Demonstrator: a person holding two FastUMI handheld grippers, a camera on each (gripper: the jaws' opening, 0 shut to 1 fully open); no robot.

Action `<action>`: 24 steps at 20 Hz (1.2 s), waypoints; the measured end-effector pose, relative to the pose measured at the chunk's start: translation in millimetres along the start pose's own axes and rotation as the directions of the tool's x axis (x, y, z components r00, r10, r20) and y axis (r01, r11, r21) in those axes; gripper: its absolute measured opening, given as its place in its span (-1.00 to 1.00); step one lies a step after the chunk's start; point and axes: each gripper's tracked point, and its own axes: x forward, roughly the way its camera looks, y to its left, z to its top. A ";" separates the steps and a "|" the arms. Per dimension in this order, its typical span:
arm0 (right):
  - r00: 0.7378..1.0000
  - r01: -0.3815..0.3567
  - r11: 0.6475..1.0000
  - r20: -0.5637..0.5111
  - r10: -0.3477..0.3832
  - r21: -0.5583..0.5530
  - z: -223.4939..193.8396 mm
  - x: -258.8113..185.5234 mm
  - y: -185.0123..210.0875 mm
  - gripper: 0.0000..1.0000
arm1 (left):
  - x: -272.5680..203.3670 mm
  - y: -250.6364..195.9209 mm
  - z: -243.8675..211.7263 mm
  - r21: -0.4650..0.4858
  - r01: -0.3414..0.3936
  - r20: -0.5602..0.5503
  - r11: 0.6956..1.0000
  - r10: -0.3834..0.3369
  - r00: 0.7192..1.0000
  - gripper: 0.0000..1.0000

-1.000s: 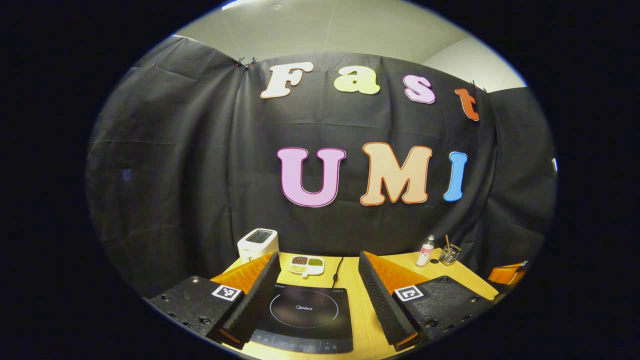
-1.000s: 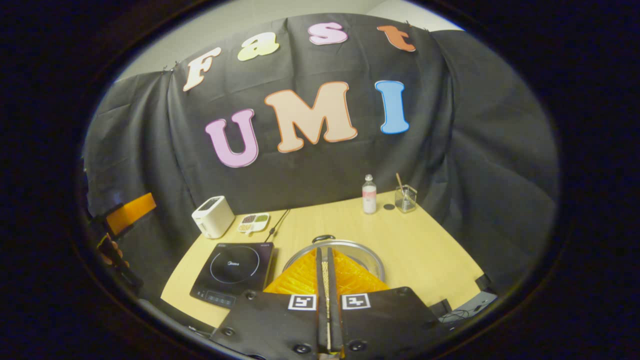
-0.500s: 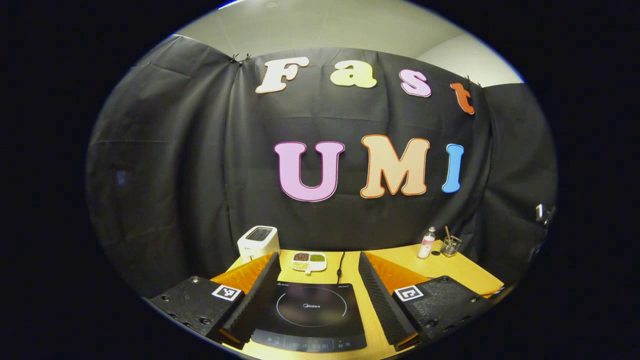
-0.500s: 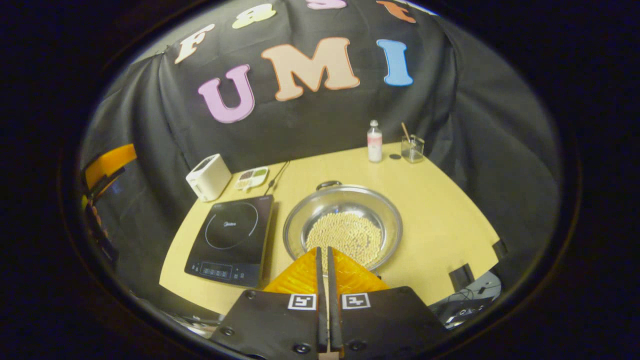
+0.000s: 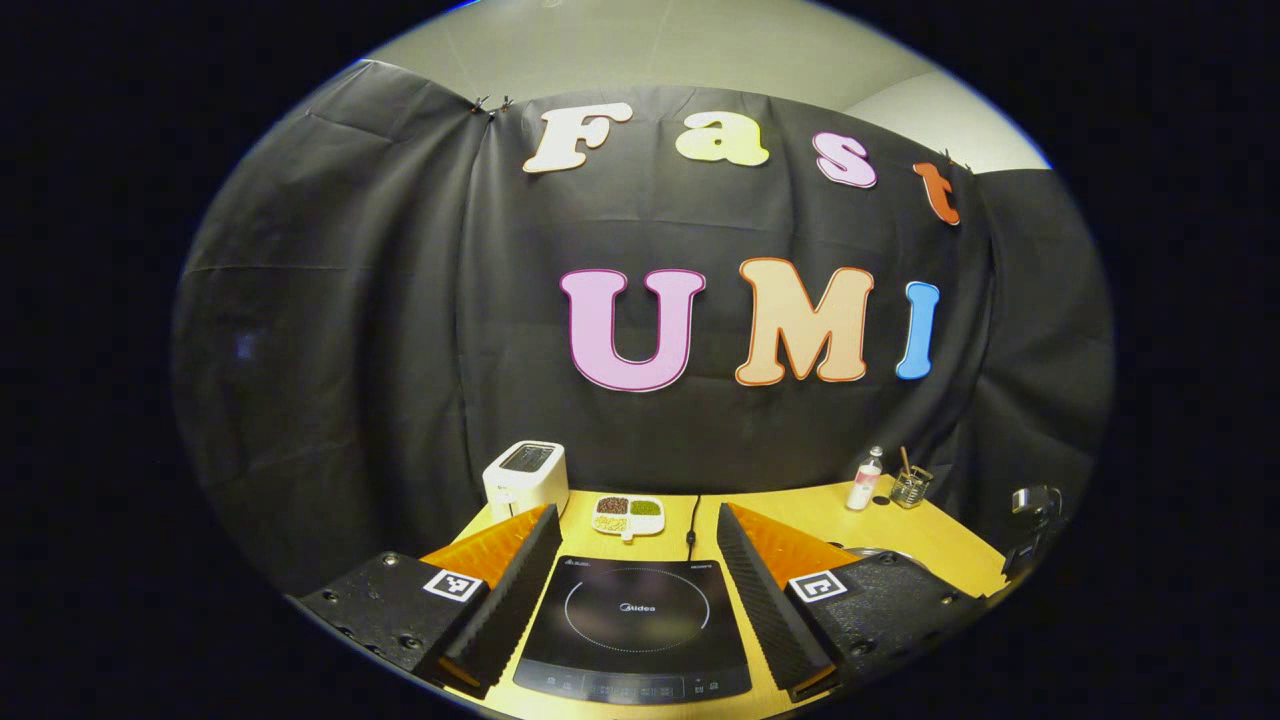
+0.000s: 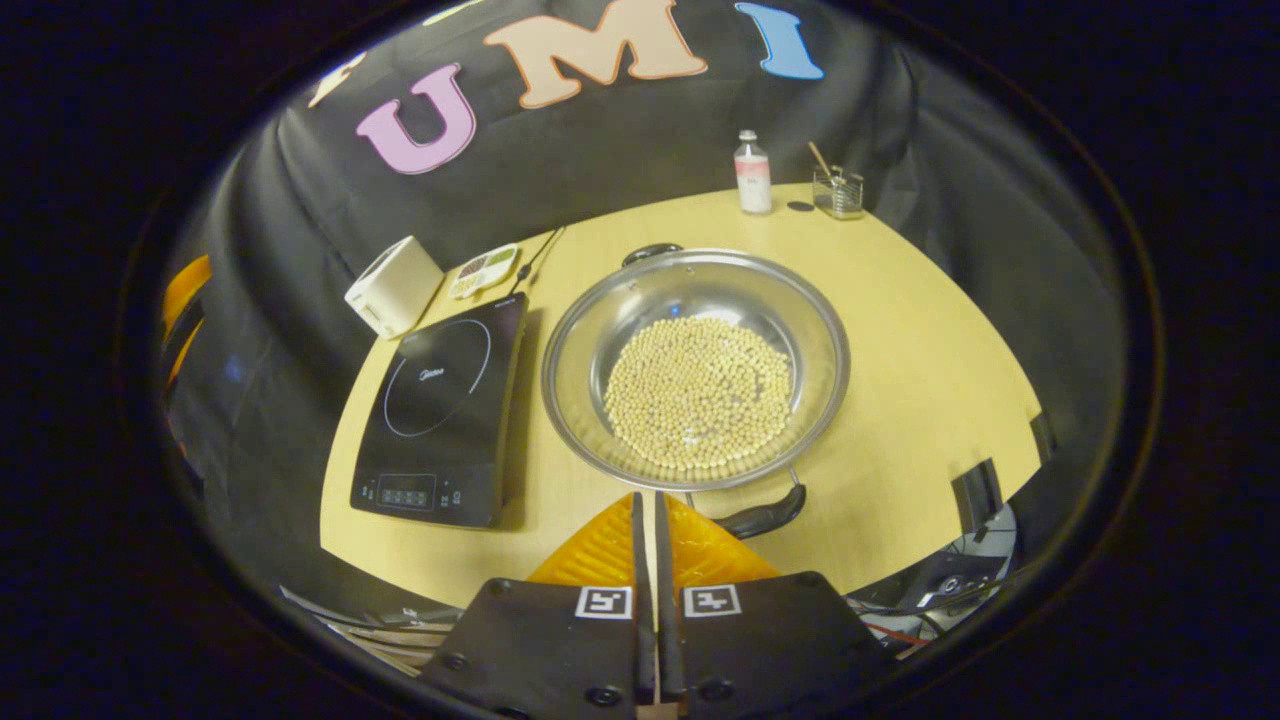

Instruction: First push the handle of the pot to place it horizontally, then grasp the pot with both hands and set it on the induction cooktop.

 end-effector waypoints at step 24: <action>0.971 0.159 0.986 -0.189 -0.147 0.047 -28.1 46.1 -50.2 -0.95 | -0.6 39.5 -29.1 0.002 -0.083 -0.079 0.997 0.082 0.993 0.86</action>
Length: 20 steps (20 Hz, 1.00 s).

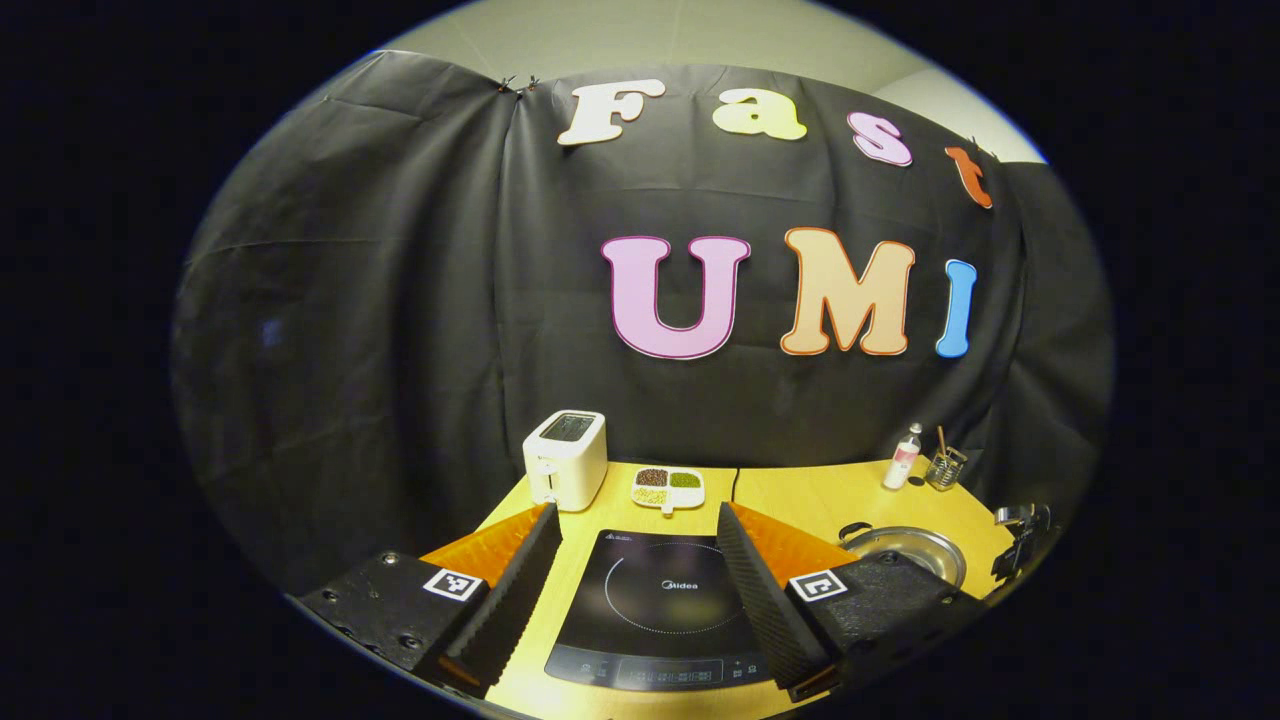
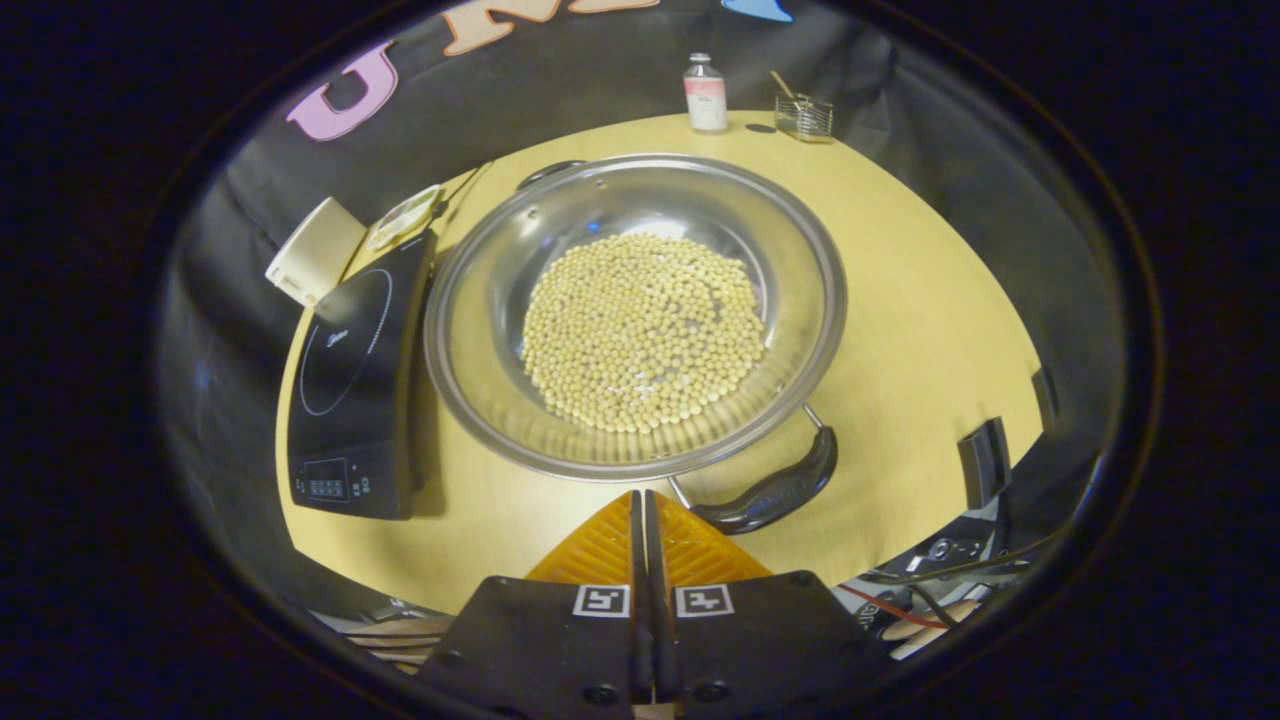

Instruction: First push the handle of the pot to place it horizontally, then grasp the pot with both hands and set it on the induction cooktop.

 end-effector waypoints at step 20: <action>0.996 0.027 0.994 -0.078 -0.036 -0.106 59.8 23.5 -114.6 -0.91 | 5.6 -86.4 -3.3 0.031 -0.101 -0.042 0.994 0.102 0.994 0.92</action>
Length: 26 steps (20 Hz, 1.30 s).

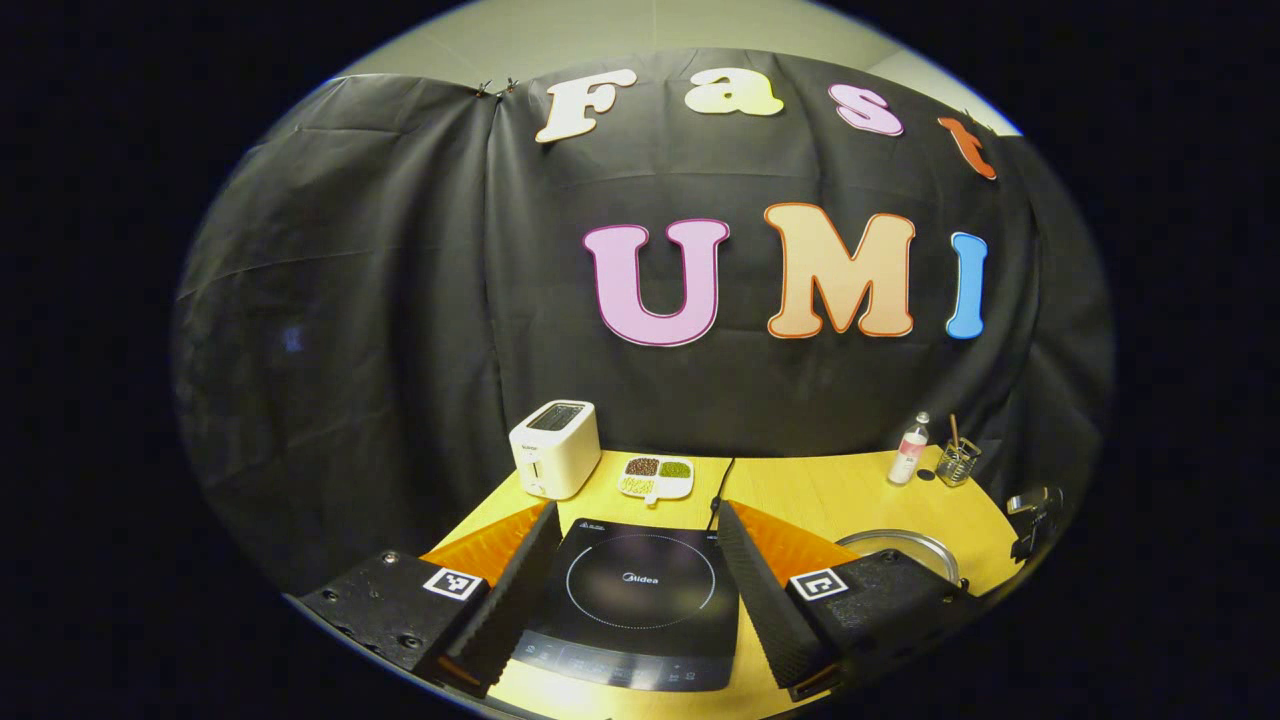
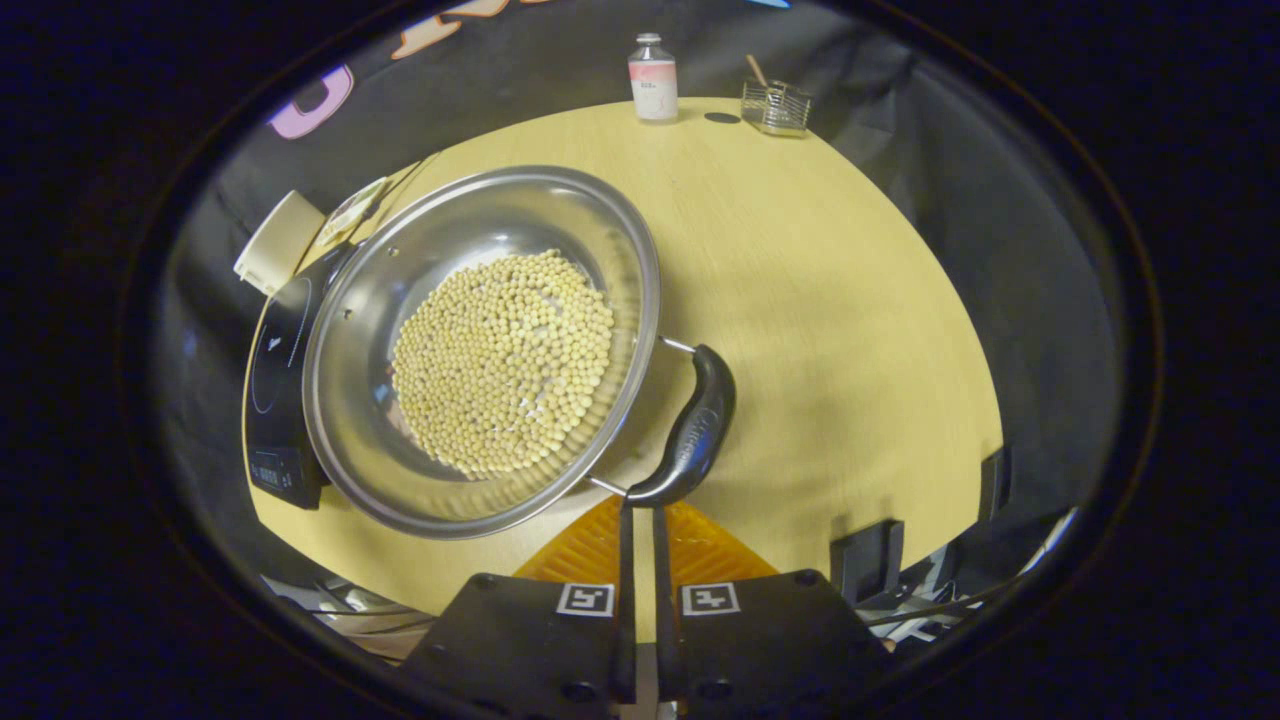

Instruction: First push the handle of the pot to place it horizontally, then grasp the pot with both hands and set it on the induction cooktop.

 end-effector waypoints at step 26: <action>0.998 -0.063 0.992 0.022 0.066 -0.109 91.9 20.8 -29.6 -0.93 | -7.3 -51.5 -31.0 -0.006 -0.107 -0.076 0.994 0.106 0.991 0.92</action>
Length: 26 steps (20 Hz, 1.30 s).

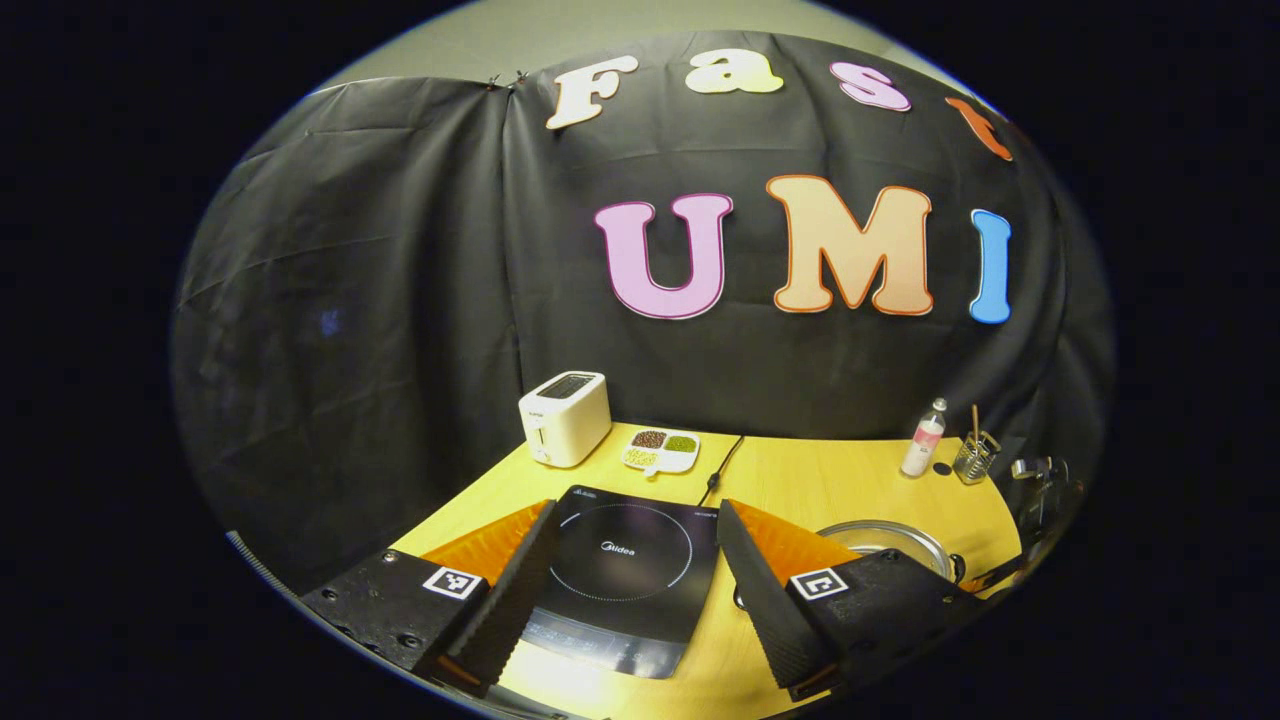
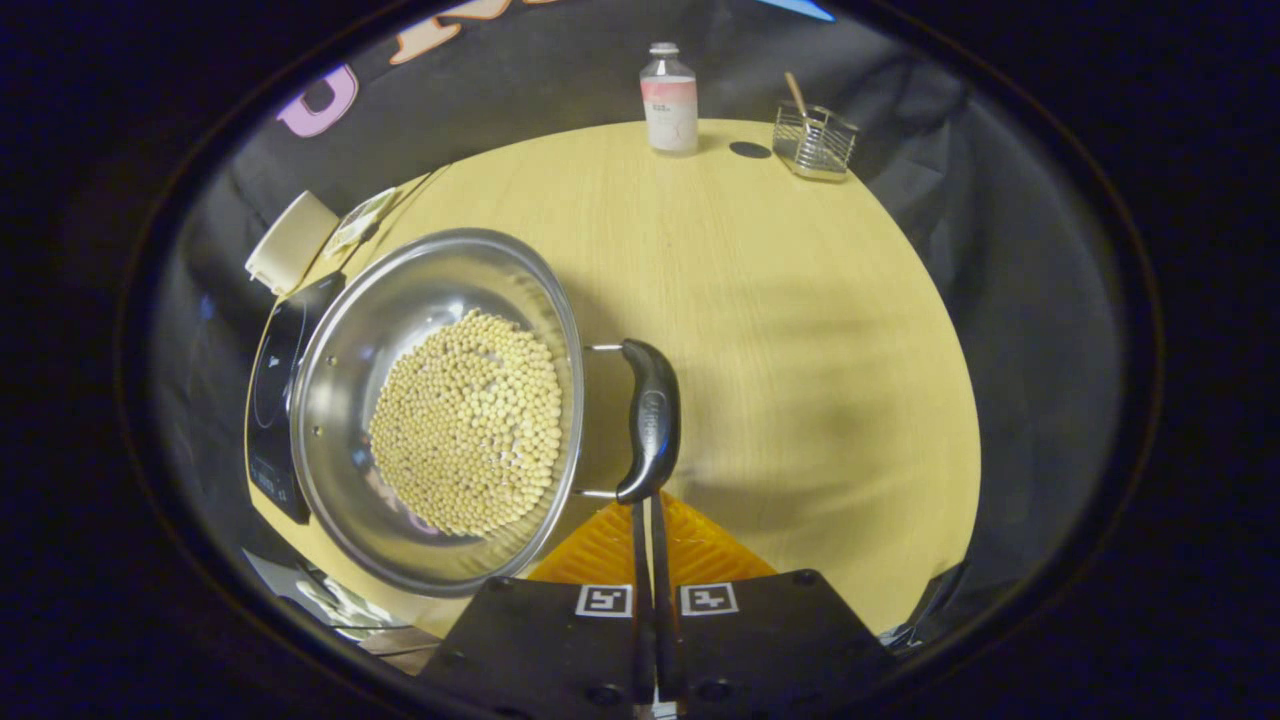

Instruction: First push the handle of the pot to place it horizontally, then grasp the pot with both hands and set it on the induction cooktop.

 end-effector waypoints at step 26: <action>0.988 -0.146 0.978 0.081 0.135 0.149 75.3 -33.2 0.2 0.87 | 77.1 -85.7 -102.5 -0.072 0.266 -0.353 0.961 -0.274 0.895 0.93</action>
